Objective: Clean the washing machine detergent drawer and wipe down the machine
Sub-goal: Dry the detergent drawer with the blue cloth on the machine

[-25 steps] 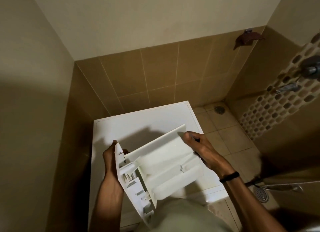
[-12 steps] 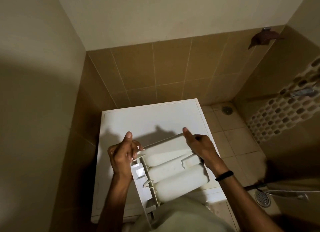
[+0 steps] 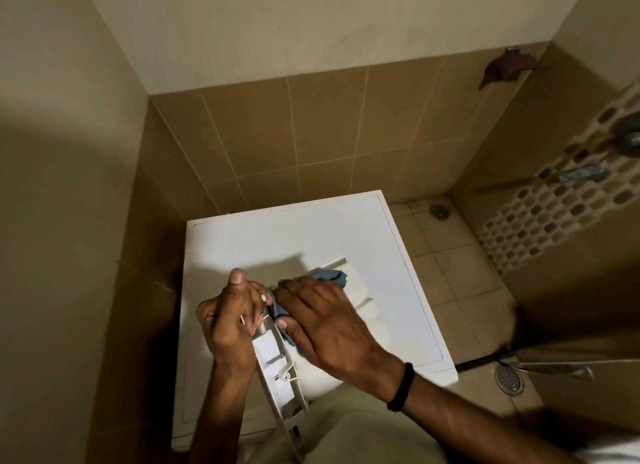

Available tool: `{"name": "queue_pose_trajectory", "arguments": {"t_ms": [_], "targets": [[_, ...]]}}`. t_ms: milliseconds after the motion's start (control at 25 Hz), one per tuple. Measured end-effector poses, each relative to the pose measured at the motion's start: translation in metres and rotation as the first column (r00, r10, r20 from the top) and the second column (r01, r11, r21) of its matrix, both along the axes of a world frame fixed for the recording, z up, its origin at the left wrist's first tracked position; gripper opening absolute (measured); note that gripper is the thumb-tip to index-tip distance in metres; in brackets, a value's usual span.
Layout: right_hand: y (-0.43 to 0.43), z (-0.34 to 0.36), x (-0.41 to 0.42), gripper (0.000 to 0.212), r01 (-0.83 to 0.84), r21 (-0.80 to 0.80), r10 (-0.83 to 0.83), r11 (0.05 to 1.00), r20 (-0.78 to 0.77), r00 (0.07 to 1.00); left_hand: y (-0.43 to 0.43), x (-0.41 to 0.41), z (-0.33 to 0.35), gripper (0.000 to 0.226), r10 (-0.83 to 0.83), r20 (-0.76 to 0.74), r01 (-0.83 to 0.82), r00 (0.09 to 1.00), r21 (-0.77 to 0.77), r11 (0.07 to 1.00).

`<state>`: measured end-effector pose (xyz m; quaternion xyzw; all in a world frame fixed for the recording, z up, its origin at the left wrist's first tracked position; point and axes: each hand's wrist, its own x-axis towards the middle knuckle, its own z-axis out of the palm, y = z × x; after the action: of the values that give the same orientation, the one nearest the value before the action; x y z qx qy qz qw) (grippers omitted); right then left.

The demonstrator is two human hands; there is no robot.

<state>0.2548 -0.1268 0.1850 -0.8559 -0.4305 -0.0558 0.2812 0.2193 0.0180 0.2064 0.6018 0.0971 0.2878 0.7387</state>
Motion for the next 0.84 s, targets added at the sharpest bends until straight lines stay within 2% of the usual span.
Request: {"name": "queue_pose_trajectory", "arguments": {"t_ms": [80,200,280,440,560,640,760,840], "targets": [[-0.011,-0.010,0.018,0.051,-0.010,-0.063,0.009,0.998,-0.022,1.000,0.003,-0.002,0.001,0.069,-0.031,0.032,0.034,0.999,-0.090,0.995],[-0.033,-0.020,0.049,0.075,0.042,-0.052,-0.055,0.998,-0.287,0.956,0.003,-0.002,0.000,0.071,-0.039,0.060,0.044,0.997,-0.079,0.996],[-0.036,-0.021,0.051,0.077,0.038,-0.049,-0.054,0.998,-0.368,0.928,0.003,-0.001,-0.003,0.076,-0.030,0.055,0.034,0.998,-0.062,0.997],[-0.003,-0.013,0.016,0.065,-0.112,-0.026,0.109,0.993,-0.103,0.989,0.004,0.000,-0.005,0.072,-0.027,0.042,0.030,0.999,-0.073,0.997],[-0.012,-0.023,0.024,0.060,-0.135,-0.091,0.134,0.987,-0.015,0.991,0.006,-0.005,-0.004,0.072,-0.019,0.055,0.023,0.998,-0.083,0.996],[-0.035,-0.033,0.040,0.059,-0.079,-0.129,0.076,0.988,-0.027,0.997,0.011,-0.010,-0.003,0.068,-0.009,0.045,0.013,0.999,-0.082,0.997],[-0.064,-0.038,0.064,0.060,0.066,-0.123,-0.087,0.990,-0.170,0.982,0.014,-0.010,-0.002,0.063,0.014,0.047,-0.010,0.999,-0.075,0.997],[-0.046,-0.028,0.054,0.063,0.078,-0.117,-0.098,0.990,-0.181,0.979,0.016,-0.006,-0.003,0.065,0.024,0.052,-0.021,0.998,-0.061,0.998]]}}
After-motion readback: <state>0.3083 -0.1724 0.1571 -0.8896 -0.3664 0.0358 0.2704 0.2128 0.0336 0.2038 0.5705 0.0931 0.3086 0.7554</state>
